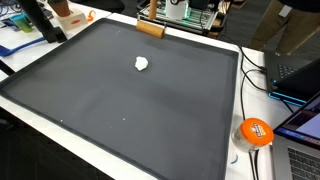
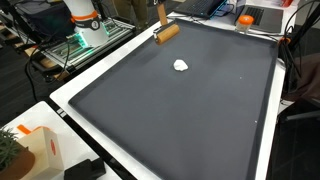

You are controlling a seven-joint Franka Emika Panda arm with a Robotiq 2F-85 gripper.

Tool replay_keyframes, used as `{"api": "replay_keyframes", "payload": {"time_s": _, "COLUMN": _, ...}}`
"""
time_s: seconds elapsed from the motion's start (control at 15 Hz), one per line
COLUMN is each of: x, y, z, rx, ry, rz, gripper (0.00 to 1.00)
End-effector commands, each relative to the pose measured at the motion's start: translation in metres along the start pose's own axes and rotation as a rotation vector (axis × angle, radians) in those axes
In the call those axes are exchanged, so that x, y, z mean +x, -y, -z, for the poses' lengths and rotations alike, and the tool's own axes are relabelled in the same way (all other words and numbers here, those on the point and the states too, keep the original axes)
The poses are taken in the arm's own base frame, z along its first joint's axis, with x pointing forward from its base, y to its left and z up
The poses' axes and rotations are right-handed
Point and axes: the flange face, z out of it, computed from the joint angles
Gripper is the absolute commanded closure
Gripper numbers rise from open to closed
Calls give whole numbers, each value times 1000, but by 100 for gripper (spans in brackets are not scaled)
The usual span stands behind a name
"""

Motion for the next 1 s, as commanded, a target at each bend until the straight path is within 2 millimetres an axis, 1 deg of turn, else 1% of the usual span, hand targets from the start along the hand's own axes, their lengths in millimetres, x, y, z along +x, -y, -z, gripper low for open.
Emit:
{"api": "replay_keyframes", "payload": {"time_s": 0.0, "x": 4, "y": -1, "z": -3, "rx": 6, "ry": 9, "rz": -4, "gripper": 53}}
{"api": "replay_keyframes", "payload": {"time_s": 0.07, "x": 8, "y": -2, "z": -4, "rx": 9, "ry": 13, "rz": -6, "gripper": 53}}
{"api": "replay_keyframes", "payload": {"time_s": 0.13, "x": 9, "y": -2, "z": -4, "rx": 10, "ry": 14, "rz": -7, "gripper": 78}}
{"api": "replay_keyframes", "payload": {"time_s": 0.4, "x": 18, "y": -8, "z": -22, "rx": -43, "ry": 9, "rz": -26, "gripper": 78}}
{"api": "replay_keyframes", "payload": {"time_s": 0.67, "x": 23, "y": -5, "z": -39, "rx": -29, "ry": 17, "rz": 31, "gripper": 78}}
{"api": "replay_keyframes", "payload": {"time_s": 0.93, "x": 30, "y": -3, "z": -56, "rx": -28, "ry": 14, "rz": 42, "gripper": 78}}
